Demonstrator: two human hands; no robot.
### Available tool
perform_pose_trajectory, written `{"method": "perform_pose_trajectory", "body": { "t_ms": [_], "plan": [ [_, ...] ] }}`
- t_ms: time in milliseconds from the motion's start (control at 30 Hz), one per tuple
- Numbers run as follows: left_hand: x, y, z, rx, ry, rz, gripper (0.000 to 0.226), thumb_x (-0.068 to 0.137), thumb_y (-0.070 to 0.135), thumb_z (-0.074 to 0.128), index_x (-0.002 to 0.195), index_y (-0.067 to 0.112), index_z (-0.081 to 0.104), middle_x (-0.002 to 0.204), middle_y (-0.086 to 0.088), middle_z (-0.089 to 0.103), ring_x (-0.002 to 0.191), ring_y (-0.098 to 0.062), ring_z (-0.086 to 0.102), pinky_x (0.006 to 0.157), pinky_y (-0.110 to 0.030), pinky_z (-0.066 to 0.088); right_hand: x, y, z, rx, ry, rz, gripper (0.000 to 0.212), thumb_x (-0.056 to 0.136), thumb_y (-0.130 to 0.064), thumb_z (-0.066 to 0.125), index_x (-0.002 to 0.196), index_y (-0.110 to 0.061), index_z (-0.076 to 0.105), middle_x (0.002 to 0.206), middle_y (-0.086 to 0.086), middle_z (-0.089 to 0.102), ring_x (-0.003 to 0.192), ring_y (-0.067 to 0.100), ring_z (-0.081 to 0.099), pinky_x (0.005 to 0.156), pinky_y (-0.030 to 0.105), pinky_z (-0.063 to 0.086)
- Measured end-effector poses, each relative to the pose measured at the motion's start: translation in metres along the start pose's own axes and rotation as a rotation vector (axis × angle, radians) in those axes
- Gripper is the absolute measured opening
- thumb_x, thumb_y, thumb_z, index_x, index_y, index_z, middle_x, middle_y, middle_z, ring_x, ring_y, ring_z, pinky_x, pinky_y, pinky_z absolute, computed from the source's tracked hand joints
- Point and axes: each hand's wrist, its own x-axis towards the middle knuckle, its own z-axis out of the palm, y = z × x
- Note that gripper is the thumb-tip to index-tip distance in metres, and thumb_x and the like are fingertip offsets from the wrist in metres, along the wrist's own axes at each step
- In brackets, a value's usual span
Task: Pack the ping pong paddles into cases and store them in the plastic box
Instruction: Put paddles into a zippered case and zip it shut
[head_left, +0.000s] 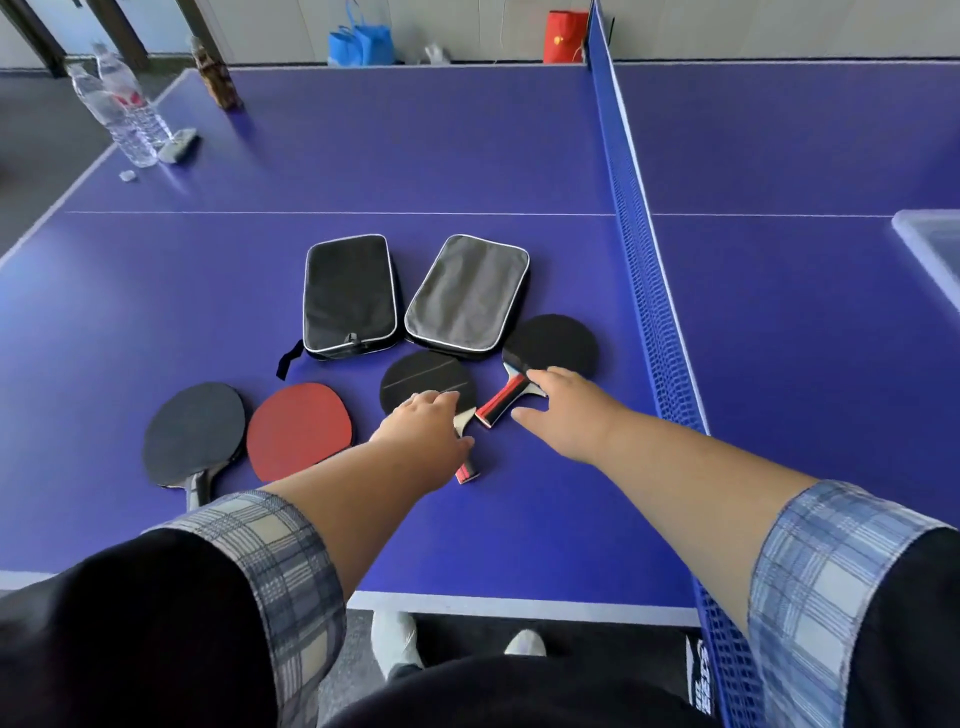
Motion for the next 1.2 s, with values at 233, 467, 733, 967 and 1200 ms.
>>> {"method": "perform_pose_trajectory", "body": {
  "t_ms": [233,467,733,967,1200],
  "plan": [
    [0.058,-0.017,0.005,-0.031,-0.061,-0.009,0.072,0.094,0.047,0.056,0.155,0.023,0.026,0.158,0.000,0.032,0.146,-0.023,0.028,0.112,-0.039,0.031,0.052,-0.002,0.019,0.031,-0.027,0.059,0.057,0.092,-0.046,0.062,0.142,-0.020,0.050,0.128,0.001,0.053,0.119,0.024,0.050,0.090,0.032,0.044],
    [0.125,-0.033,0.013,-0.016,-0.128,0.092,0.061,0.094,0.042,0.056,0.148,0.021,0.036,0.151,-0.001,0.040,0.140,-0.024,0.035,0.108,-0.039,0.034,0.105,-0.008,0.047,0.227,0.028,0.467,0.063,0.090,-0.045,0.063,0.146,-0.024,0.044,0.134,0.014,0.047,0.118,0.036,0.053,0.092,0.040,0.050],
    [0.211,-0.047,0.004,0.053,0.006,0.240,0.054,0.095,0.032,0.056,0.146,0.024,0.038,0.153,-0.007,0.034,0.143,-0.028,0.028,0.115,-0.043,0.025,0.151,-0.024,0.058,0.318,0.222,0.466,0.040,0.092,-0.036,0.058,0.129,-0.020,0.064,0.128,0.009,0.060,0.117,0.032,0.057,0.096,0.043,0.050],
    [0.244,-0.059,0.012,0.203,-0.084,0.203,0.062,0.097,0.050,0.049,0.152,0.042,0.022,0.166,-0.005,0.009,0.152,-0.033,0.002,0.118,-0.063,0.006,0.196,-0.046,0.063,0.603,0.150,0.642,0.020,0.086,-0.027,0.053,0.071,-0.015,0.047,0.067,0.004,0.046,0.073,0.032,0.045,0.066,0.040,0.040],
    [0.248,-0.070,0.016,0.188,-0.076,0.268,0.060,0.097,0.053,0.051,0.151,0.048,0.025,0.165,0.003,0.015,0.151,-0.032,0.005,0.114,-0.070,0.007,0.218,-0.049,0.070,0.928,0.217,0.823,0.029,0.087,-0.033,0.061,0.101,-0.010,0.069,0.088,0.008,0.068,0.087,0.027,0.070,0.088,0.053,0.059]
  ]
}}
